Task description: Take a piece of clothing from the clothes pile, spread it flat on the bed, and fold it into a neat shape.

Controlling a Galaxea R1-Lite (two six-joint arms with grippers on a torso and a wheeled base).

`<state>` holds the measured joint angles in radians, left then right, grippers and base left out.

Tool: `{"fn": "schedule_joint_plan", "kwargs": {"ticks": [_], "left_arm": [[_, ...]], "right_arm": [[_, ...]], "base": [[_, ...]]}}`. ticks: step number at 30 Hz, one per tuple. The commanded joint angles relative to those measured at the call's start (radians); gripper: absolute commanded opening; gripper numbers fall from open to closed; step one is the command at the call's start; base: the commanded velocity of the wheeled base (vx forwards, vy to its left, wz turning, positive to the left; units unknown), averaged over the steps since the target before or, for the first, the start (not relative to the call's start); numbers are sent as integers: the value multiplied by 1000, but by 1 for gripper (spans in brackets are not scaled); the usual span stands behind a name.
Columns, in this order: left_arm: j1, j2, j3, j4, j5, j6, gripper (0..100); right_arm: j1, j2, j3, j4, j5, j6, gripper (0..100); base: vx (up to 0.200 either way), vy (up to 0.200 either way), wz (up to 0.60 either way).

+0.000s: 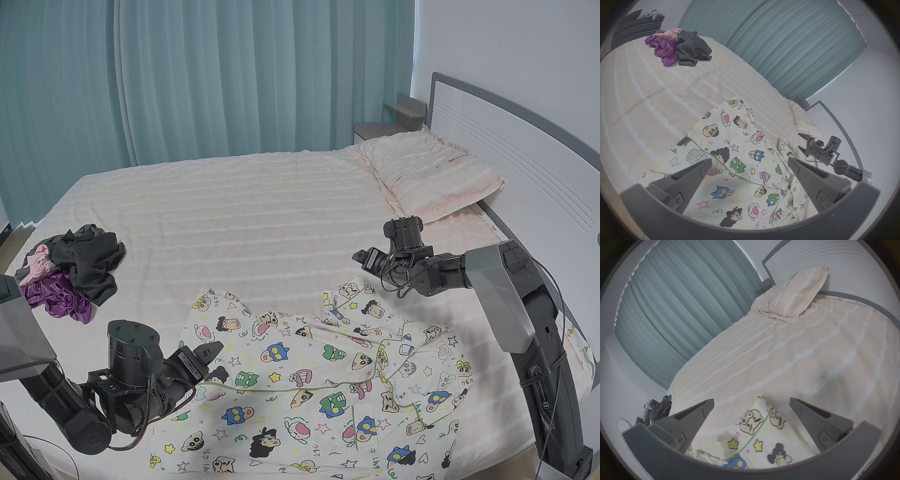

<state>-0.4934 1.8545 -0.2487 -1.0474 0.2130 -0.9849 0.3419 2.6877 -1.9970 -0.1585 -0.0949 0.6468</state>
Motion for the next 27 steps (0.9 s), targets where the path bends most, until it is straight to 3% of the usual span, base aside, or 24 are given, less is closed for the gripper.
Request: {"fn": "schedule_joint_plan", "kwargs": {"ticks": [1,18,19,27], "left_arm": [[-1,3,0,0,0,-1,100],[1,3,0,0,0,-1,100],[1,3,0,0,0,-1,100],[1,3,0,0,0,-1,100]], "right_arm": [[-3,12,38,-9,4,-30,100],[2,63,76,-6,14,-104,100],[2,64,75,-6,14,-104,0],[-6,67,70,-9,23,-93,0]], "base": [[0,0,0],[0,0,0],[0,0,0],[0,0,0]]}}
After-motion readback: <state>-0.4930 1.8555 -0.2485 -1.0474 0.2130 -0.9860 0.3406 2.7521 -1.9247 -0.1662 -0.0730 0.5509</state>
